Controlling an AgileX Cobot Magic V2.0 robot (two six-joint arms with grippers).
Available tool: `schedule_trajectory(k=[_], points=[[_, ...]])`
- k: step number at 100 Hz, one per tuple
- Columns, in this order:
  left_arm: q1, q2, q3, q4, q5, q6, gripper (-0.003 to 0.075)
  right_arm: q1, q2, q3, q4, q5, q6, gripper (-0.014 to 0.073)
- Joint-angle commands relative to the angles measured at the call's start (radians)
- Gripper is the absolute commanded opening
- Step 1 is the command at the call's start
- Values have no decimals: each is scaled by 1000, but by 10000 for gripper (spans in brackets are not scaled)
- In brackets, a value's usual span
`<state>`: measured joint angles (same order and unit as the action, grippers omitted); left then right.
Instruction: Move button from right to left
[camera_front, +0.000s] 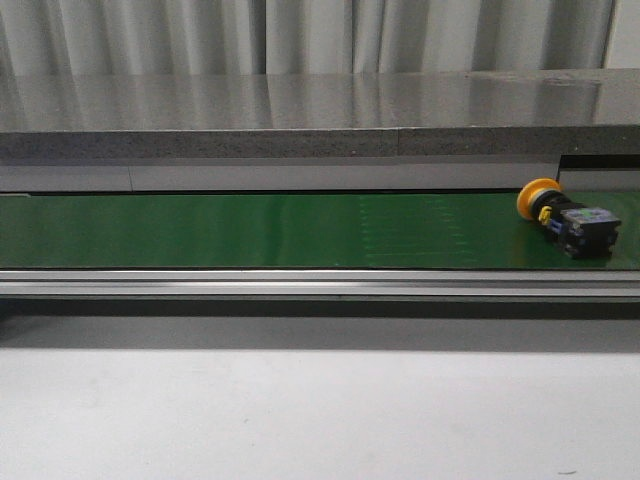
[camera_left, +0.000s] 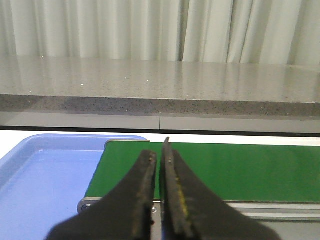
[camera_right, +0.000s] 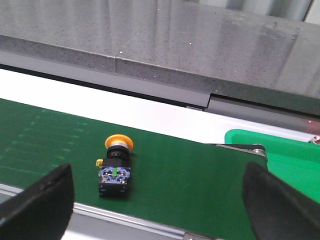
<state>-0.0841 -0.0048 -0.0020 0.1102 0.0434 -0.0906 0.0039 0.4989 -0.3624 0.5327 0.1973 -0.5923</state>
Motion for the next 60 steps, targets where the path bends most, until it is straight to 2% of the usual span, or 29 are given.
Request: schedule_trajectory(k=[1,14,21,31,45,60], points=[[0,-36,42,-8,-81,-5,5,3,-38,-6,21,-40,-10,632],[0,-36,42,-8,-81,-5,5,3,-81,0,48,-60,-10,624],[0,-36,42,-8,-81,-5,5,2,-86,0,49,-69,-10,563],[0,-36,42,-8,-81,-5,5,2,-86,0,49,-67,-10,409],[0,-36,42,-8,-81,-5,5,2,-86,0,49,-47,-10,137],[0,-36,42,-8,-81,-5,5,2,-86,0,50,-21,-10,-75]])
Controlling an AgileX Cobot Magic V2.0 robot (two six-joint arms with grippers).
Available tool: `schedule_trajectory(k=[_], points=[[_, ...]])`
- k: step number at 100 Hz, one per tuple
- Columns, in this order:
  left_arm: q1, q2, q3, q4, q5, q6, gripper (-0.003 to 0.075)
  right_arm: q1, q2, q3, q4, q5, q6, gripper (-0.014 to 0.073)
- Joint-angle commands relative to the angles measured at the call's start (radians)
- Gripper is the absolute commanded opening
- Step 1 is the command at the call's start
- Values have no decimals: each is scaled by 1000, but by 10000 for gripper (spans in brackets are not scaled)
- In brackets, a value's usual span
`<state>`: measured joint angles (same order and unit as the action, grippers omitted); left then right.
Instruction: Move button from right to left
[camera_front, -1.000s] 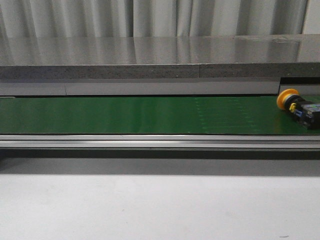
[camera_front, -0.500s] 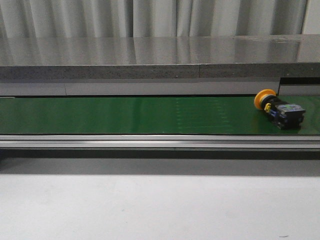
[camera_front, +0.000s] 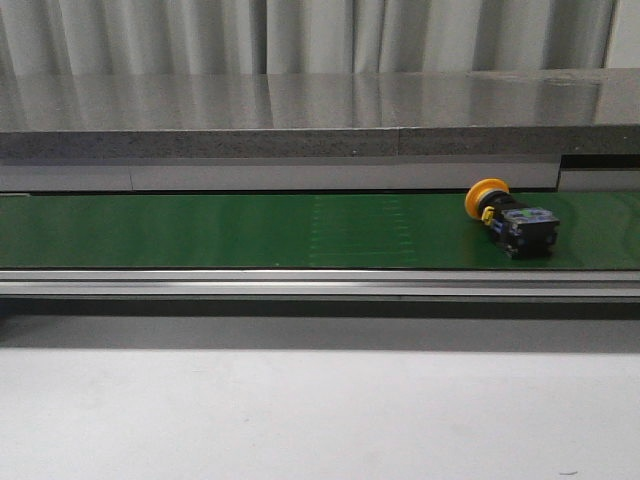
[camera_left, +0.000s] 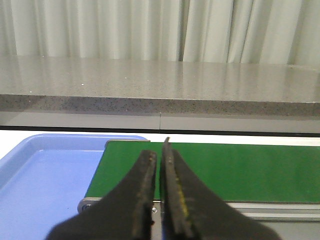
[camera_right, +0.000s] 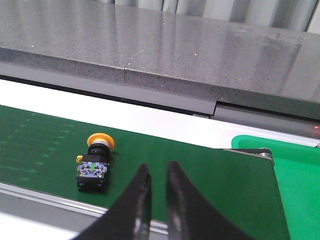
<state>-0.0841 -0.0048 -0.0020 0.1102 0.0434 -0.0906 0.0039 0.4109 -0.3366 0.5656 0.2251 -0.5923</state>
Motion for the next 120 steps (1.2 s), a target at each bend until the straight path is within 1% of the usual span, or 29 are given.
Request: schedule_trajectory(k=[1,95,108,120], points=[[0,-36,42,-8,-81,-5,5,2,2,-26,17,-49,-10,-72],[0,-36,40,21,-88,-5,5,2,2,-26,17,-49,-10,-68],[0,-36,40,21,-130,-5,5,2,2,-26,17,-49,-10,-68],[0,-36,28,21,-123,-5,5,2,2,-26,17,-49,-10,-68]])
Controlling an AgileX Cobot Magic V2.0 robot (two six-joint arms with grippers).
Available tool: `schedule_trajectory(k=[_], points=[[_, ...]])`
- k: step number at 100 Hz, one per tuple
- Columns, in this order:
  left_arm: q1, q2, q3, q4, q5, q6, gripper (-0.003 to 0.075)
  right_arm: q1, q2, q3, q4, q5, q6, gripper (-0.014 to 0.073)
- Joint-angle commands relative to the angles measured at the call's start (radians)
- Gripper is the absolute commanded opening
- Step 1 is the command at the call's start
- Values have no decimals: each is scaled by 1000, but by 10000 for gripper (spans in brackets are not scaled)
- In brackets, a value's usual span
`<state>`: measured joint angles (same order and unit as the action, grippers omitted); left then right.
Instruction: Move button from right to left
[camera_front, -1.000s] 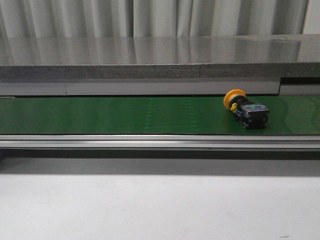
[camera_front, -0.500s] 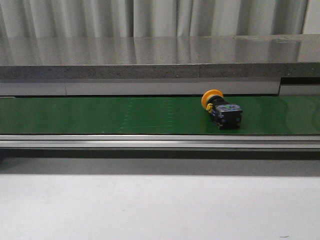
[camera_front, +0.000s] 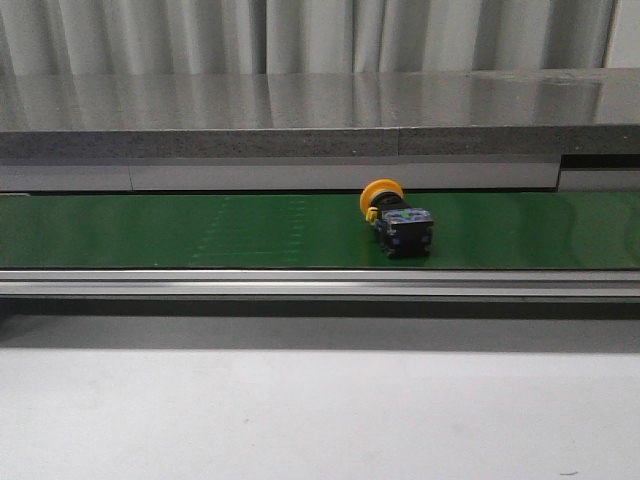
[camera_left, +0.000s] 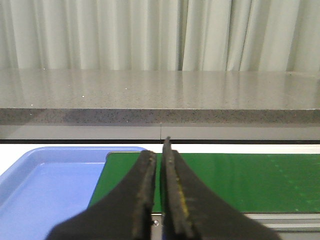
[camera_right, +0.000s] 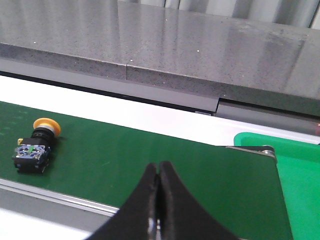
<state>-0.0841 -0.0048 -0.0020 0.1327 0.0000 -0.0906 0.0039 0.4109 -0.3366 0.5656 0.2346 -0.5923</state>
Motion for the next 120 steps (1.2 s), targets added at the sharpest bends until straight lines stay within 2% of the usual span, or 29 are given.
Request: schedule_trajectory(k=[1,15,29,50,81,100,120], points=[[0,-36,28,-2,-80,-5,5,2,2,-26,17,-58,-10,-68],[0,-12,-22,-38,-50,-5,5,2,2,-25,17,-58,-10,-67],[0,70,-130,-40,56,-5,5,2,2,-25,17,-58,-10,-67],[0,295,-337,-40,197,-5,5,2,2,-25,17,-58,-10,-67],[-2,670,-680,-51,527,-5,5,2,2,-25,17,-58,-10,-67],[-2,845,-803,-55,566,-5,5,2,2,-25,17,-58,-10,-67],[-2,965,-842,-58,561,-5,5,2,2,-25,17,-58,-10,-67]])
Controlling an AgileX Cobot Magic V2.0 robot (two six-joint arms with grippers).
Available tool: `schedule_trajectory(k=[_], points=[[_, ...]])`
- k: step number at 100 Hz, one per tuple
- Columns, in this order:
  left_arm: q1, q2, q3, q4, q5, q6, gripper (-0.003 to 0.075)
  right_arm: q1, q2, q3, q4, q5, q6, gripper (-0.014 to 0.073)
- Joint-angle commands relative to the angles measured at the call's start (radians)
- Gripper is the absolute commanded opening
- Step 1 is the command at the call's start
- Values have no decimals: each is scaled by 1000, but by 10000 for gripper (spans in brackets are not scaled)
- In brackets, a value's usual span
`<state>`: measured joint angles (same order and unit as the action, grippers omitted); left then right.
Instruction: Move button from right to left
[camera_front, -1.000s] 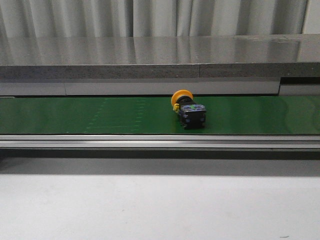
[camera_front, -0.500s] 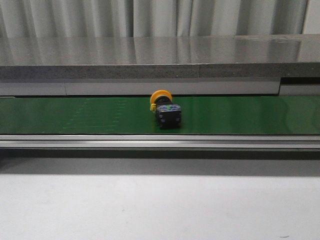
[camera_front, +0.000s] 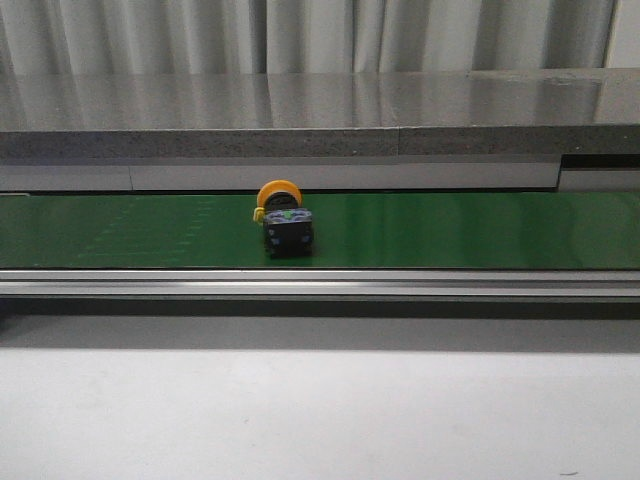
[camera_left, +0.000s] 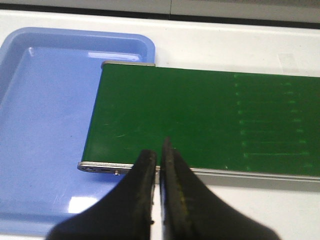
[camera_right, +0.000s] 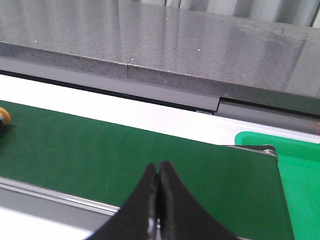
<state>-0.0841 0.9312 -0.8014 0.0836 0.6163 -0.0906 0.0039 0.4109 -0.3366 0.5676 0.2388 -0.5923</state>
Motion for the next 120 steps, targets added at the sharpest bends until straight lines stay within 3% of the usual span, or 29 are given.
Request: schedule_trajectory(k=[1,13,20,39,46,64,82,120], points=[[-2,36,-44,-9,-55,-5,5,2,2,-25,15,-63,-10,-67],[-2,84,-44,-17,-60,-5,27,2,2,-25,15,-63,-10,-67],[-2,102,-44,-27,-61,-5,104,2,2,-25,15,-63,-10,-67],[-2,115,-44,-30,-61,-5,518,2,2,-25,15,-63,-10,-67],[-2,115,-44,-39,-61,-5,606,2,2,-25,15,-63,-10,-67],[-3,115,-45,-84,-61,0,595,2,2,-25,15,-63,-10,-67],[-72,137,-59,-118,-62,21,588,2,2,-25,15,-63,-10,-67],[-202,383,-203,-138,-77,21,588,2,2,-25,15,-63,-10,-67]])
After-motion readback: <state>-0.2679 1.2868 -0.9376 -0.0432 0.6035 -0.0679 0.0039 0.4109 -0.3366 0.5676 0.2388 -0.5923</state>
